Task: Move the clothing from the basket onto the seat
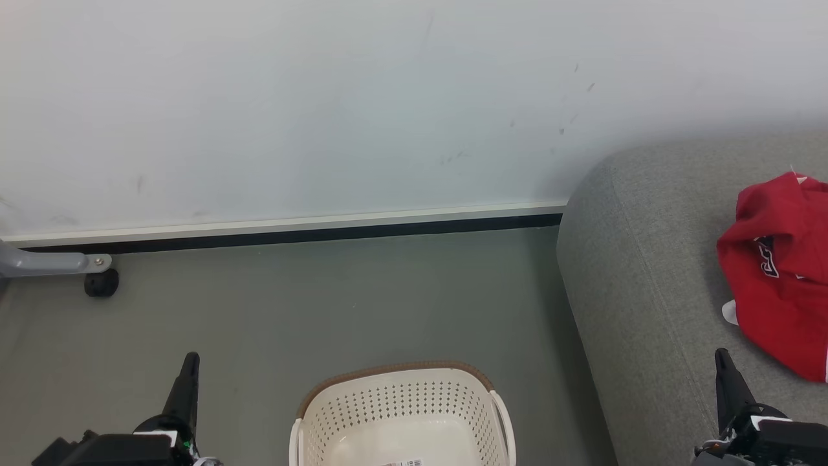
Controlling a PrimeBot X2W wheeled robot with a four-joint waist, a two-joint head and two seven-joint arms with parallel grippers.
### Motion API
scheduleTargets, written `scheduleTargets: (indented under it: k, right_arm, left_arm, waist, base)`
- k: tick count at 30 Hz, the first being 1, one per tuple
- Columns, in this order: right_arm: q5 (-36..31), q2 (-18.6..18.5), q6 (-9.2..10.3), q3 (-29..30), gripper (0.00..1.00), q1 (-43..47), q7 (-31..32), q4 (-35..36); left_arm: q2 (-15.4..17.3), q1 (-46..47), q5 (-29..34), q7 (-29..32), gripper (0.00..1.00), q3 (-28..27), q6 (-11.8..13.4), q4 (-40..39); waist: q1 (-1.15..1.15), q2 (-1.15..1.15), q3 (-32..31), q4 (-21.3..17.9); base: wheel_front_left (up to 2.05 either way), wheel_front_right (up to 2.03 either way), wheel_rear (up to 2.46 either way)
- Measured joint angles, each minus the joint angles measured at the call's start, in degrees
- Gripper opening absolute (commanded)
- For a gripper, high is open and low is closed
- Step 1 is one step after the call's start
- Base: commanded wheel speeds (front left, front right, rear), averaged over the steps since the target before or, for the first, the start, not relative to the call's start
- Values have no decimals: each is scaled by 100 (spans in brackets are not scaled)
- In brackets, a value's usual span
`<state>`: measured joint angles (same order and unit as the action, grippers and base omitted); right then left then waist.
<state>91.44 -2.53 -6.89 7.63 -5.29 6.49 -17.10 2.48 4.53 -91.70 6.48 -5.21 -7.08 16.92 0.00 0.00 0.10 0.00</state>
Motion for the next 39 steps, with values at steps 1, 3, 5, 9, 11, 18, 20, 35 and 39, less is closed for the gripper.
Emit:
scheduleTargets:
  k: [1, 3, 5, 9, 11, 18, 20, 35, 39]
  right_arm:
    - [0, 0, 0, 0, 0, 0, 0, 0]
    - [0, 0, 0, 0, 0, 0, 0, 0]
    - [0, 0, 0, 0, 0, 0, 0, 0]
    - [0, 0, 0, 0, 0, 0, 0, 0]
    - [0, 0, 0, 0, 0, 0, 0, 0]
    - [0, 0, 0, 0, 0, 0, 0, 0]
    - [0, 0, 0, 0, 0, 0, 0, 0]
    - [0, 0, 0, -1, 0, 0, 0, 1]
    - [0, 0, 0, -1, 0, 0, 0, 1]
  left_arm:
    - [0, 0, 0, 0, 0, 0, 0, 0]
    - [0, 0, 0, 0, 0, 0, 0, 0]
    - [0, 0, 0, 0, 0, 1, 0, 0]
    - [0, 0, 0, 0, 0, 1, 0, -1]
    - [0, 0, 0, 0, 0, 1, 0, -1]
    - [0, 0, 0, 0, 0, 1, 0, -1]
    - [0, 0, 0, 0, 0, 1, 0, -1]
    - [0, 0, 0, 0, 0, 1, 0, -2]
    - [0, 0, 0, 0, 0, 1, 0, -2]
  waist:
    - [0, 0, 0, 0]
    - [0, 0, 0, 0]
    - [0, 0, 0, 0]
    - [0, 0, 0, 0]
    - [0, 0, 0, 0]
    - [0, 0, 0, 0]
    - [0, 0, 1, 0]
    - [0, 0, 1, 0]
    - [0, 0, 1, 0]
  base:
    - [0, 0, 0]
    - [0, 0, 0]
    - [0, 0, 0]
    - [0, 0, 0]
    - [0, 0, 0]
    - [0, 0, 0]
    - [0, 0, 0]
    - [0, 0, 0]
    - [0, 0, 0]
